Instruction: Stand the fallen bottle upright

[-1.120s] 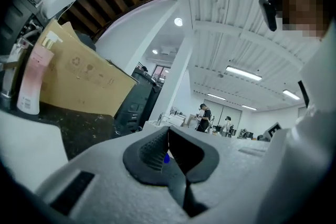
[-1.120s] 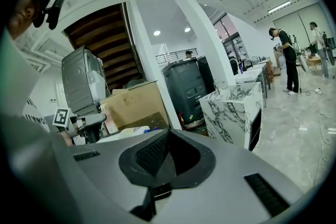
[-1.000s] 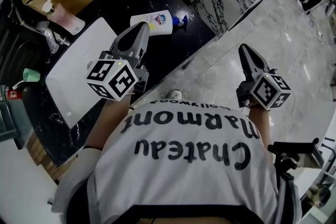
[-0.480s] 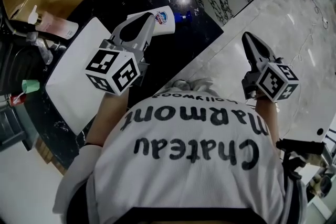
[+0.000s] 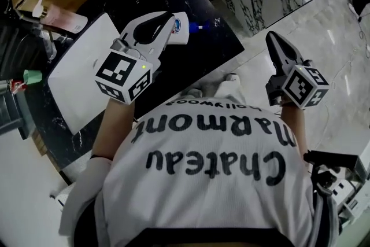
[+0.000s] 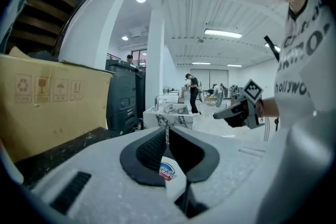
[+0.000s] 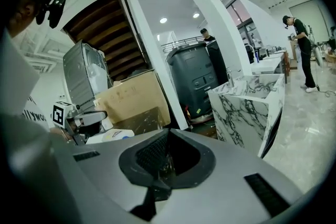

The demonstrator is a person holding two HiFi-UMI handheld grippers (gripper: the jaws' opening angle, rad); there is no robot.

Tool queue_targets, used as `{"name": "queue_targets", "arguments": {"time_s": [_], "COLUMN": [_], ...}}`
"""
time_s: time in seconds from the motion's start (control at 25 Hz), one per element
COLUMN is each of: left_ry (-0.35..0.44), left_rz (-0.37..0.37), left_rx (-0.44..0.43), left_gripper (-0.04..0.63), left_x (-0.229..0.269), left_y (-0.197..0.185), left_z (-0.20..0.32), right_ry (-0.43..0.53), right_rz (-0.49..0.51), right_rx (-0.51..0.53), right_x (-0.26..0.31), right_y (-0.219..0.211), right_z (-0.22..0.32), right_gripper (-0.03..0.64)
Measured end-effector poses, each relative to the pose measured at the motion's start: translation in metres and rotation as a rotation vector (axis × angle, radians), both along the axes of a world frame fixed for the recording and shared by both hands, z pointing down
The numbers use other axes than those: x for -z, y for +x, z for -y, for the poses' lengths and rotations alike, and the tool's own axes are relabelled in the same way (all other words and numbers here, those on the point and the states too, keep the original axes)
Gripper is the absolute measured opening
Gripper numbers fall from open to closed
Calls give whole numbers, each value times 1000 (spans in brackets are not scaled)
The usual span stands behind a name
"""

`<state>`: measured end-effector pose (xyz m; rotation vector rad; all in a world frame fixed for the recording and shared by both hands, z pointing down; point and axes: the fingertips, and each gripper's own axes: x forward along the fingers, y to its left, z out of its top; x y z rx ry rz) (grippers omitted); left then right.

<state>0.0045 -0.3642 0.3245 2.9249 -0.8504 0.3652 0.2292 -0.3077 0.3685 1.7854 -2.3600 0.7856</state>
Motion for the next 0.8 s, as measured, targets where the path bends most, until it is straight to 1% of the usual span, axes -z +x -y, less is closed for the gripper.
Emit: {"name": "queue_targets", "arguments": {"time_s": [0.16,0.32,0.56,0.6,0.64,0.68,0.72,0.8], "left_ry": [-24,-74,-121,-133,-144,-149,-145,-127], "left_rz": [99,253,450,491,538,588,638,730], "left_rx": [-41,-82,-170,-183,-194,-204,-213,-229], "left_gripper": [17,17,21,33,70,127,150,152], "left_x": [-11,-31,-51,-55,-59,-64,-68,-74], "left_y": [20,40,65,66,66,66,66,66], "left_z": [-2,-4,-6,-7,-7,-7,-7,-7], "right_ry": [7,5,28,29,28,26,22,13], "right_rz": [10,27,73,78,86,95,105,124], "right_rx": [91,174,254,267,279,289,298,315], "right_x": [5,7,12,10,8,5,3,-2], "right_y": [15,31,49,51,54,57,60,67], "right_z": [24,46,78,81,84,87,89,92], "right_gripper": [14,14,14,14,14,14,14,14]}}
